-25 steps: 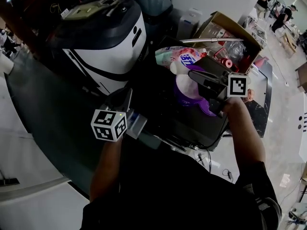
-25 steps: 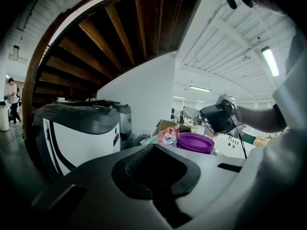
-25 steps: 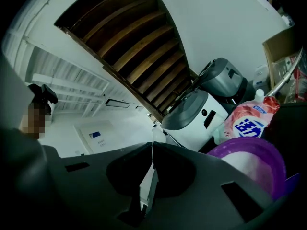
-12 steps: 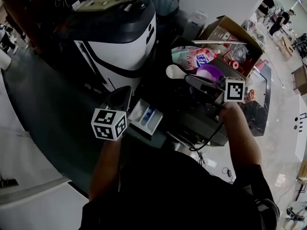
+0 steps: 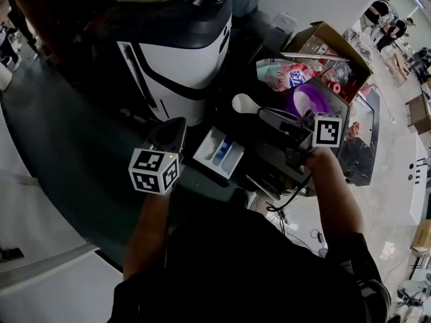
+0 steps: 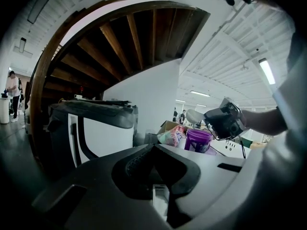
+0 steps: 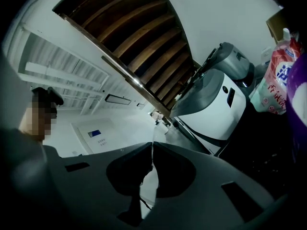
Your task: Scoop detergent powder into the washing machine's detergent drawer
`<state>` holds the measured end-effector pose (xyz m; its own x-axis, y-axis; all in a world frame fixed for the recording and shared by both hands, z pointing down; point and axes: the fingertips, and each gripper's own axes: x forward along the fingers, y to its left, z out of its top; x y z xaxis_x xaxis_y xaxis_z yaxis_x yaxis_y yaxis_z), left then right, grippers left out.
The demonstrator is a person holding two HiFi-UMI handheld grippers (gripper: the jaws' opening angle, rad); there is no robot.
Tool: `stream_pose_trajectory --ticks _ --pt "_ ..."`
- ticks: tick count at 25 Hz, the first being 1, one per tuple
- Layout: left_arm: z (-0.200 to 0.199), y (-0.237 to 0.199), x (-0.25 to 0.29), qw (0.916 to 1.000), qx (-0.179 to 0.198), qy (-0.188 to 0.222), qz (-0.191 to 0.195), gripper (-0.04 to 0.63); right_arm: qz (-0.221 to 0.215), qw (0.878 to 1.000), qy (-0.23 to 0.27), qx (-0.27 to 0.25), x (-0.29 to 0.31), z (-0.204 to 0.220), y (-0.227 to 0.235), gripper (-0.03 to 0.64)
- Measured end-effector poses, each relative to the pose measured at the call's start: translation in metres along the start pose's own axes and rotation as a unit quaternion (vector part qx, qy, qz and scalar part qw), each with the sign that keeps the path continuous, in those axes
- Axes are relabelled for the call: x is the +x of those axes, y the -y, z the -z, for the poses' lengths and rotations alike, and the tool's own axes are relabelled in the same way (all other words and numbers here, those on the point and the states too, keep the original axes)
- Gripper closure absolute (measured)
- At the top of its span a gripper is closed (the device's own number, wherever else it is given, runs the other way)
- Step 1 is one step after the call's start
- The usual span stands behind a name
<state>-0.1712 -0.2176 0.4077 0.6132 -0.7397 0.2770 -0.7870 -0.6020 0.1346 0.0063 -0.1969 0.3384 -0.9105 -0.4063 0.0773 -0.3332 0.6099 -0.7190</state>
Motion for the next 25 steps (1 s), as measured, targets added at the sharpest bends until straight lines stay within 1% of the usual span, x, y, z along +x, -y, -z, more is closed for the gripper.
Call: stream_pose_trajectory --ticks 7,13,17,25 --pt "0.01 -0.022 -0.033 1.0 0.0 -0.001 0.007 0.588 0.02 1.0 0.005 0.008 0.023 0.035 -0.012 0.595" --pt "0.021 -0.023 -0.038 0.9996 -0.009 -0.002 0.027 0.588 0.042 0.999 0.009 0.017 0.034 0.065 -0.014 0.595" --pt "0.029 -0.014 -0.031 0.9991 -0.013 -0.01 0.04 0.588 0.06 0.998 0.0 0.017 0.034 0.081 -0.004 0.595" --pt "0.037 -0.014 -0.014 0.9988 -0.021 -0.02 0.041 0.588 0.086 0.996 -0.021 0.023 0.041 0.107 0.028 0.595"
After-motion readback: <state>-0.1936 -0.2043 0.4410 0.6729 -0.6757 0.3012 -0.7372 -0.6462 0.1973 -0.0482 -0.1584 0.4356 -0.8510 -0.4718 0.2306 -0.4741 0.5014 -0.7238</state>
